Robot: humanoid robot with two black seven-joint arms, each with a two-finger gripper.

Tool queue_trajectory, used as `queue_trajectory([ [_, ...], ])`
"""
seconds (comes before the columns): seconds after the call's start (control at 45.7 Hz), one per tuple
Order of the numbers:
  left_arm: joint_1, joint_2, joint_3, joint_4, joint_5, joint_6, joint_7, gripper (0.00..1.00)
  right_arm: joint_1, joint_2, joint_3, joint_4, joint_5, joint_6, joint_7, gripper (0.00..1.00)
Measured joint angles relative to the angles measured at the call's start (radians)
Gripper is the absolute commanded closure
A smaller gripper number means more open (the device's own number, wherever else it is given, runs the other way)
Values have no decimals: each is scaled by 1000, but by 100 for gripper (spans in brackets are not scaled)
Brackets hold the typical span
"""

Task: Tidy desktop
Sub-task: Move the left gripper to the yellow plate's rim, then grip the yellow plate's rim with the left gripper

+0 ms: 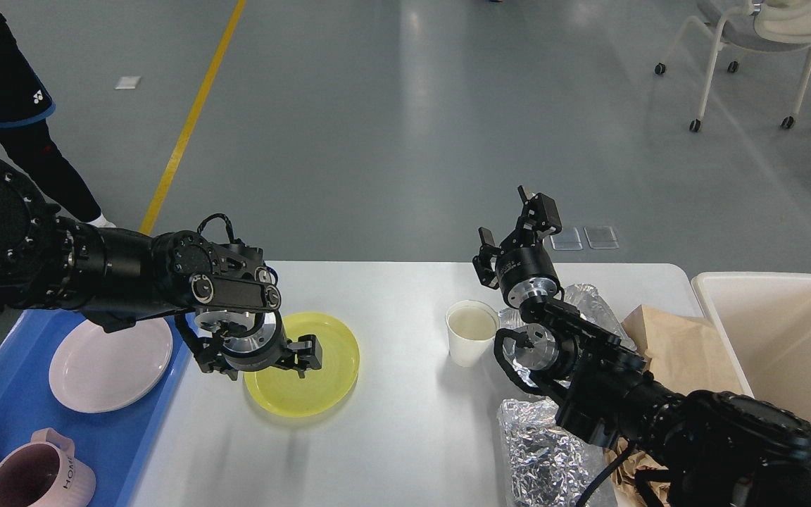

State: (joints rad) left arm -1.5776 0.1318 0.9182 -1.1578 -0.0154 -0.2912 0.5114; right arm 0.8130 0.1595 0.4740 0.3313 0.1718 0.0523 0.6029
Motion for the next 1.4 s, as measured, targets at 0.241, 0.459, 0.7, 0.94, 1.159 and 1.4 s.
queue_trajectory([
  [0.241,71,-5,40,20,-4,179,-1,3,0,0,0,0,0,0,0,0],
  [0.459,142,-2,39,49,-13,207,-19,3,0,0,0,0,0,0,0,0],
  [0.7,205,-6,41,104,-12,293,-40,8,0,0,0,0,0,0,0,0],
  [0.94,230,-8,37,107,-12,351,-42,23,0,0,0,0,0,0,0,0],
  [1.159,264,-7,37,107,-12,356,-43,36,0,0,-2,0,0,0,0,0],
  [1.4,274,-6,37,110,-12,371,-69,47,0,0,-2,0,0,0,0,0],
])
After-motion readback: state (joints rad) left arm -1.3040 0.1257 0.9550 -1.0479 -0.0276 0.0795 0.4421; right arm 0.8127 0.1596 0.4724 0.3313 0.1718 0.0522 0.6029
